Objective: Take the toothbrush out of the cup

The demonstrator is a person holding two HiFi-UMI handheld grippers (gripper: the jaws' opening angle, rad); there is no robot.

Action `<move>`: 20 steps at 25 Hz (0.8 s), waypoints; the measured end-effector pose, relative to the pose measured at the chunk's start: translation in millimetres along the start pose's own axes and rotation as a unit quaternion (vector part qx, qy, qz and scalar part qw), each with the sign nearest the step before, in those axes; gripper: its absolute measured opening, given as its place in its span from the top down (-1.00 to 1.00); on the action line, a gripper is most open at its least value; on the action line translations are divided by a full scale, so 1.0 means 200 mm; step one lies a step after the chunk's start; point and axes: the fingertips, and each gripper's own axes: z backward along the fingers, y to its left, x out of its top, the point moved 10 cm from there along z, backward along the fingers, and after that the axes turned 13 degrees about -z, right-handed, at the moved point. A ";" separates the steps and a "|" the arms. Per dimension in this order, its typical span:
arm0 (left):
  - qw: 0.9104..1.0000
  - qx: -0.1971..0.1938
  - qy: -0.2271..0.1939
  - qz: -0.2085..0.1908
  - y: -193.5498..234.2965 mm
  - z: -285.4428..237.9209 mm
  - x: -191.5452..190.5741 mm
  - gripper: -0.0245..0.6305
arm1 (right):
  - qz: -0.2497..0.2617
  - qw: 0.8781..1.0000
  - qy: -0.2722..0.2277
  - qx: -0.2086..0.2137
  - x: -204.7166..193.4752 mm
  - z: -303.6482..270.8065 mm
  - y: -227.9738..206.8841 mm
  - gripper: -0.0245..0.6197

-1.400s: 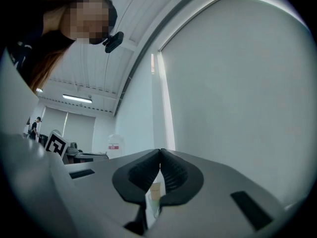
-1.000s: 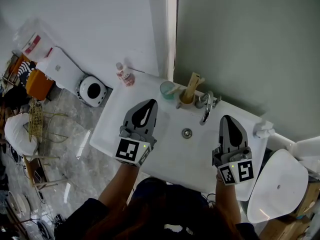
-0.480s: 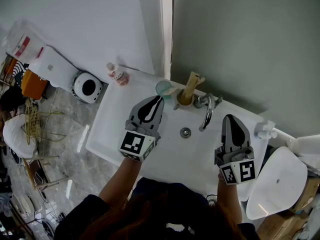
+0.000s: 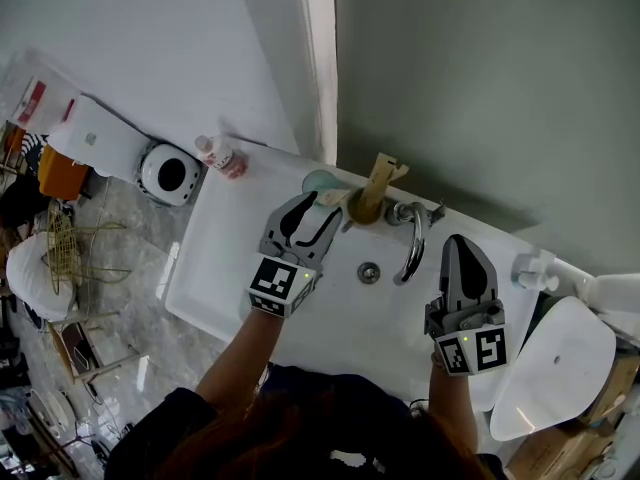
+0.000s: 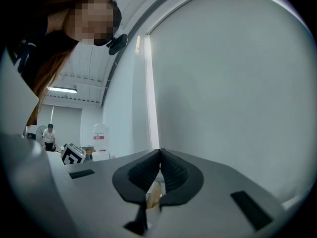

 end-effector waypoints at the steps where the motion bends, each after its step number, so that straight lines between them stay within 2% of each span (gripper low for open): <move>1: 1.000 -0.003 0.008 -0.003 0.01 -0.03 -0.02 0.33 | -0.003 1.000 -0.001 -0.001 -0.01 -0.01 -0.01 0.88; 9: 0.999 -0.011 0.037 -0.031 0.03 -0.20 -0.13 0.29 | -0.010 1.000 -0.001 -0.012 -0.02 -0.01 -0.04 0.88; 15: 0.998 0.007 0.031 -0.063 0.05 -0.21 -0.10 0.68 | 0.001 1.000 0.000 -0.013 -0.01 0.00 -0.04 0.88; 20: 0.998 0.018 0.016 -0.063 0.08 -0.17 -0.03 0.70 | 0.000 1.000 -0.008 -0.005 0.00 -0.01 -0.01 0.88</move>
